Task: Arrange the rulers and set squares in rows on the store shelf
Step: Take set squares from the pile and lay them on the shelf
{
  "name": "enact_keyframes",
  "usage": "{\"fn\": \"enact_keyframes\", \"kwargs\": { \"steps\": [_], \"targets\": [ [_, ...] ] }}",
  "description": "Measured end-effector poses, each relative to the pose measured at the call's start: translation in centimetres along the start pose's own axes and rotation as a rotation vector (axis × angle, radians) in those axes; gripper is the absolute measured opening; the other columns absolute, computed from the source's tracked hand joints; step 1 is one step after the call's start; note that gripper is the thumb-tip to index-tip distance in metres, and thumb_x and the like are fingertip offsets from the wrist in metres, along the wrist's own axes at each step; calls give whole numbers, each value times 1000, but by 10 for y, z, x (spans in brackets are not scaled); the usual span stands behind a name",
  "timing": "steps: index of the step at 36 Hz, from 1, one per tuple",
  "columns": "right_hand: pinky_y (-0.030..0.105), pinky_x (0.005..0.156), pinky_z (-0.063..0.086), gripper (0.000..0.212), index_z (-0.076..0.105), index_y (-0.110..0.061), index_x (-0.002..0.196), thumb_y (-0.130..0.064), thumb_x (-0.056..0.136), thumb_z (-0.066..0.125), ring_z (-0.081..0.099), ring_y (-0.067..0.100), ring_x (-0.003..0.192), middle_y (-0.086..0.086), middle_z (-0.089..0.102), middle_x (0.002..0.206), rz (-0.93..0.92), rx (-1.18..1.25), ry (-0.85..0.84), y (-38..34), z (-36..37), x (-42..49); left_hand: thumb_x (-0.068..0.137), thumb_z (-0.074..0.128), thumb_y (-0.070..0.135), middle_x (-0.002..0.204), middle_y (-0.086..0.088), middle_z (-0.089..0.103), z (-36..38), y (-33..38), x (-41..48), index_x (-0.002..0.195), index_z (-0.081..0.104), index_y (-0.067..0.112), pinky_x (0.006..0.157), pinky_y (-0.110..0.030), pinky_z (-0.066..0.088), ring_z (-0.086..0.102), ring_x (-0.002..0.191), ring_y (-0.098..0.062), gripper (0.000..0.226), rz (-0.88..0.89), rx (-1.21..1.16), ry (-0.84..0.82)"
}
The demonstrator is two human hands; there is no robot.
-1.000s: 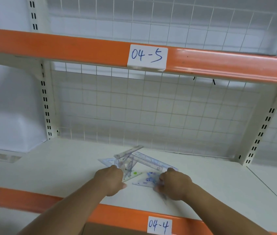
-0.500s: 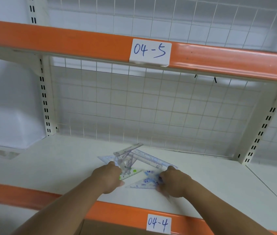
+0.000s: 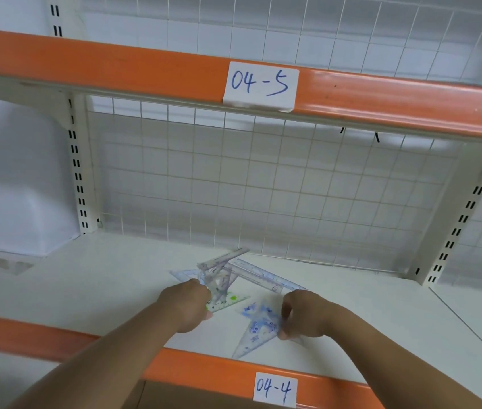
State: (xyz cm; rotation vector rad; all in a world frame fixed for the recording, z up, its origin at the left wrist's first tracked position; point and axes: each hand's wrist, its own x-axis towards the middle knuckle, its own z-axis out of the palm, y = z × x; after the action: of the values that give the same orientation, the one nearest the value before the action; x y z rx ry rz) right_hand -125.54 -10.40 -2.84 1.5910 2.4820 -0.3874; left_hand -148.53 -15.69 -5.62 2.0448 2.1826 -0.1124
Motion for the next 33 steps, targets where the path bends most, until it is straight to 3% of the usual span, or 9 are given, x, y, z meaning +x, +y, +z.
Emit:
{"fn": "enact_keyframes", "kwargs": {
  "steps": [4, 7, 12, 15, 18, 23, 27, 30, 33],
  "targets": [
    [26, 88, 45, 51, 57, -12, 123, -41, 82, 69, 53, 16, 101, 2, 57, 124, -3, 43, 4, -2, -3, -4, 97, 49, 37, 115, -4, 56, -2, 5, -1, 114, 62, 12, 73, -26, 40, 58, 100, -23, 32, 18, -33, 92],
    [31, 92, 46, 56, 57, -14, 120, -55, 83, 62, 57, 18, 109, 3, 59, 122, 3, 106, 48, -6, 2, -4, 96, 51, 38, 95, 1, 51, -5, 15, -4, 96, 60, 12, 69, -25, 37, 51, 85, -17, 27, 42, -95, 124],
    [32, 88, 49, 70, 52, -17, 119, -66, 72, 68, 56, 18, 102, 0, 55, 119, 7, 91, 53, -13, 13, 1, 85, 60, 56, 103, -2, 61, -6, 31, -11, 104, 61, 14, 81, -31, 47, 61, 100, -21, 46, 48, -189, 13],
    [30, 85, 47, 70, 51, -16, 120, -62, 71, 71, 52, 16, 95, 1, 56, 118, 31, 104, 48, -14, 14, 2, 78, 61, 65, 109, -2, 62, -6, 40, -15, 102, 58, 15, 80, -32, 46, 59, 97, -20, 55, 59, -190, -23],
    [24, 75, 45, 56, 55, -14, 109, -55, 75, 73, 52, 15, 89, -1, 57, 103, 67, 157, 45, -14, 14, 4, 77, 63, 64, 111, -4, 60, -4, 48, -17, 104, 58, 13, 74, -31, 42, 56, 92, -19, 58, 83, -147, -45],
    [18, 52, 36, 29, 60, -12, 86, -38, 81, 71, 49, 11, 64, 0, 54, 70, 111, 276, 64, -9, 15, 9, 81, 68, 51, 92, -2, 54, -2, 51, -15, 92, 56, 16, 71, -29, 38, 49, 80, -19, 38, 93, -231, -102],
    [19, 56, 42, 17, 62, -10, 74, -23, 85, 66, 51, 11, 55, 3, 59, 65, 146, 379, 46, -8, 13, 11, 85, 68, 40, 86, -3, 48, -2, 53, -14, 84, 50, 16, 70, -28, 35, 44, 77, -19, 29, 89, -315, -130],
    [19, 57, 44, 24, 59, -12, 63, -19, 85, 65, 51, 11, 52, 2, 57, 60, 148, 428, 33, -8, 11, 10, 89, 64, 34, 75, -2, 45, -1, 51, -11, 69, 44, 16, 66, -27, 34, 42, 68, -17, 34, 47, -387, -143],
    [20, 58, 43, 16, 63, -11, 72, -20, 85, 64, 55, 14, 61, 4, 60, 67, 139, 372, 59, -9, 12, 10, 92, 61, 31, 64, 2, 36, -2, 48, -9, 60, 37, 18, 58, -26, 30, 34, 58, -12, 42, 7, -415, -160]
  ]
}}
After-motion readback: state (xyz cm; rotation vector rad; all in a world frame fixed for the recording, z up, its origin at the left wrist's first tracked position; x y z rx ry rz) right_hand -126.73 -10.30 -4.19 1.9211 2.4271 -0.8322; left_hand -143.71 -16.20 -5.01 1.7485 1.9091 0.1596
